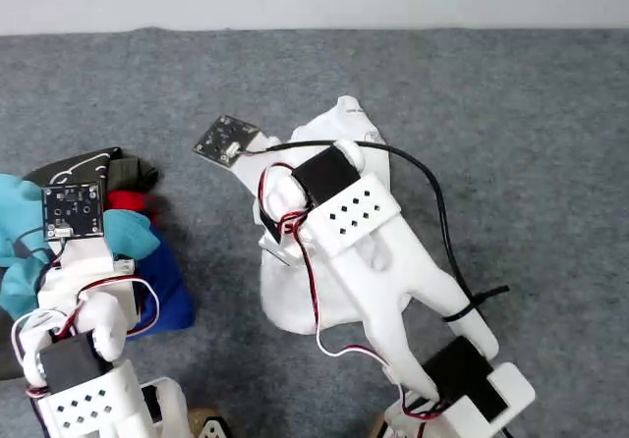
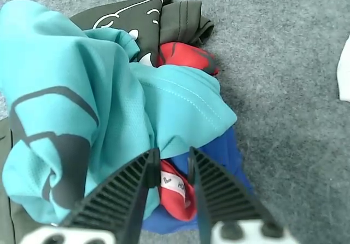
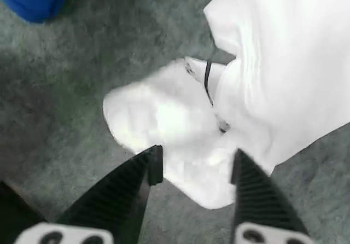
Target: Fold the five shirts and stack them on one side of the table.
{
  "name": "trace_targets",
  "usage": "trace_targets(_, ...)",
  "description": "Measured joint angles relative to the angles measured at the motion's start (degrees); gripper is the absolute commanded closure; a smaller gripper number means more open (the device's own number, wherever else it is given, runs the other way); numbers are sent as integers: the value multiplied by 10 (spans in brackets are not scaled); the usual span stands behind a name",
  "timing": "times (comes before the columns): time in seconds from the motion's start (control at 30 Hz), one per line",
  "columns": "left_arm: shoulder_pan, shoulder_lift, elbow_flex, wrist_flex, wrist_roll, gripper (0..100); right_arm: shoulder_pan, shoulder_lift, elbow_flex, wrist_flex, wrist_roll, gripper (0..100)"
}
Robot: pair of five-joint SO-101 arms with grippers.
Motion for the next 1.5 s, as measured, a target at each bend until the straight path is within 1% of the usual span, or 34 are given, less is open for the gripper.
trace_targets(0.1,0,0,0,0,0,900,6,0,0,4,0,760)
trace_targets(0.27,0,0,0,0,0,900,46,0,0,1,0,760)
trace_targets(0.43,0,0,0,0,0,900,98,18,3,-73,0,760)
trace_targets(0.6,4,0,0,0,0,900,136,105,8,-163,0,760)
trace_targets(0.8,4,0,0,0,0,901,136,204,8,-218,0,760)
trace_targets(0.9,4,0,0,0,0,901,137,242,8,-220,0,762)
trace_targets(0.97,4,0,0,0,0,901,137,258,7,-220,0,790)
trace_targets(1.13,4,0,0,0,0,902,137,274,-12,-220,0,994)
trace_targets(1.2,4,0,0,0,0,902,137,274,-22,-220,4,976)
trace_targets(1.33,4,0,0,0,0,902,150,274,-33,-215,33,987)
trace_targets(1.5,4,0,0,0,0,902,180,275,-87,-152,41,980)
